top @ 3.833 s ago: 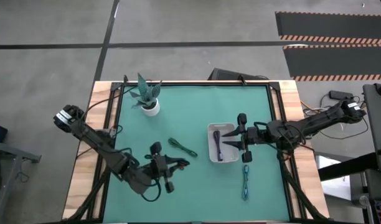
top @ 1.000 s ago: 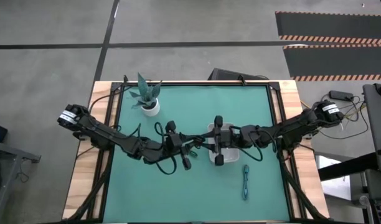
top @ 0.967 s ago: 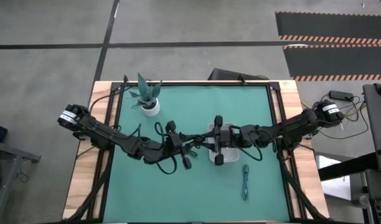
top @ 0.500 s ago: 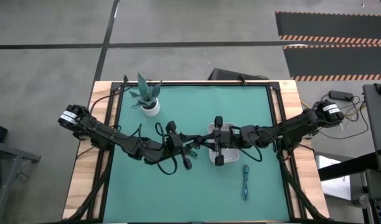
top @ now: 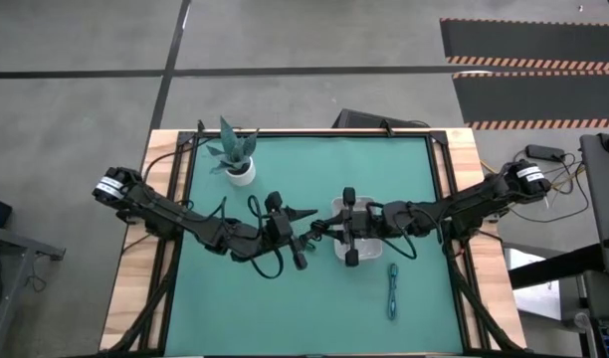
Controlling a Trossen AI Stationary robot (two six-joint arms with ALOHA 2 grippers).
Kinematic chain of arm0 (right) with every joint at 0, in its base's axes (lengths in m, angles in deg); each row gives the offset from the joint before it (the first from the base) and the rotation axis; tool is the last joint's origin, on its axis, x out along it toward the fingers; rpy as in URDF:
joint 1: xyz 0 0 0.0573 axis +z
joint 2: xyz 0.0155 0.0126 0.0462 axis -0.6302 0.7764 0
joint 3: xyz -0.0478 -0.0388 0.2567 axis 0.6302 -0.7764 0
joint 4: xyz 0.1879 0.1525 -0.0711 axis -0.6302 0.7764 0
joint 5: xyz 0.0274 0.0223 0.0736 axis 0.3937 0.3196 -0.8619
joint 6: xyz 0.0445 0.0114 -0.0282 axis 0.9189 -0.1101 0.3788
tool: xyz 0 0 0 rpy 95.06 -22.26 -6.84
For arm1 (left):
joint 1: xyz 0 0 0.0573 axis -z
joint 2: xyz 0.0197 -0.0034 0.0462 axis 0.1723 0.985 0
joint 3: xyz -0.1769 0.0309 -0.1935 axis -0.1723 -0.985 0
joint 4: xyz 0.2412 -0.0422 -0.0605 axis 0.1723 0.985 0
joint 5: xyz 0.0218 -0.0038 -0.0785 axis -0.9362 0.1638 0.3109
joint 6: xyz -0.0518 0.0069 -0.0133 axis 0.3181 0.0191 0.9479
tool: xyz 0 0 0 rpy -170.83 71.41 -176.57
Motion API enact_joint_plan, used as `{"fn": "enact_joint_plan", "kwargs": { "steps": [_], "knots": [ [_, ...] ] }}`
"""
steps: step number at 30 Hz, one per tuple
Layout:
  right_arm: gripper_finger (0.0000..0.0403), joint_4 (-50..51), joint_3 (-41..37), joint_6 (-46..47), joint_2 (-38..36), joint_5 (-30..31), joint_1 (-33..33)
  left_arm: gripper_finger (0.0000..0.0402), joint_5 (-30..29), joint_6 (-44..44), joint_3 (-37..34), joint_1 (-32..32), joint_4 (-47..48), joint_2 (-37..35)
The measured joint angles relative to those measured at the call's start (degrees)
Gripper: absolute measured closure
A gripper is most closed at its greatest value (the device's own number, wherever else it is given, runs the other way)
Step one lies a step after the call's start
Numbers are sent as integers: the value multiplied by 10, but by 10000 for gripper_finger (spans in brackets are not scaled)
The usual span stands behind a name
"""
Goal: Pick and place USB-C Cables
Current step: Put the black charger cable into the gray bin
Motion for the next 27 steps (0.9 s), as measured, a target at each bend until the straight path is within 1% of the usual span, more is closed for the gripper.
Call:
{"fn": "enact_joint_plan", "kwargs": {
  "steps": [3, 7, 10, 14, 18, 23, 27],
  "knots": [
    [366, 27, 0, 10, -8, 1, 0, 221, 1, -1, 0, 4, 29, -14],
    [366, 72, 4, 31, -24, 11, -1, 214, 8, 26, 0, 8, 87, -29],
    [366, 125, 19, 43, -32, 42, -1, 214, 8, 31, 0, 14, 130, -39],
    [366, 228, 51, 62, -34, 77, -1, 214, 5, 40, 0, 24, 174, -52],
    [365, 334, 92, 93, -32, 97, -1, 214, 4, 40, 0, 33, 209, -64],
    [365, 481, 144, 145, -32, 100, 0, 214, 3, 41, -1, 39, 246, -73],
    [365, 581, 187, 178, -32, 100, 0, 214, 0, 41, -1, 41, 274, -76]
  ]
}}
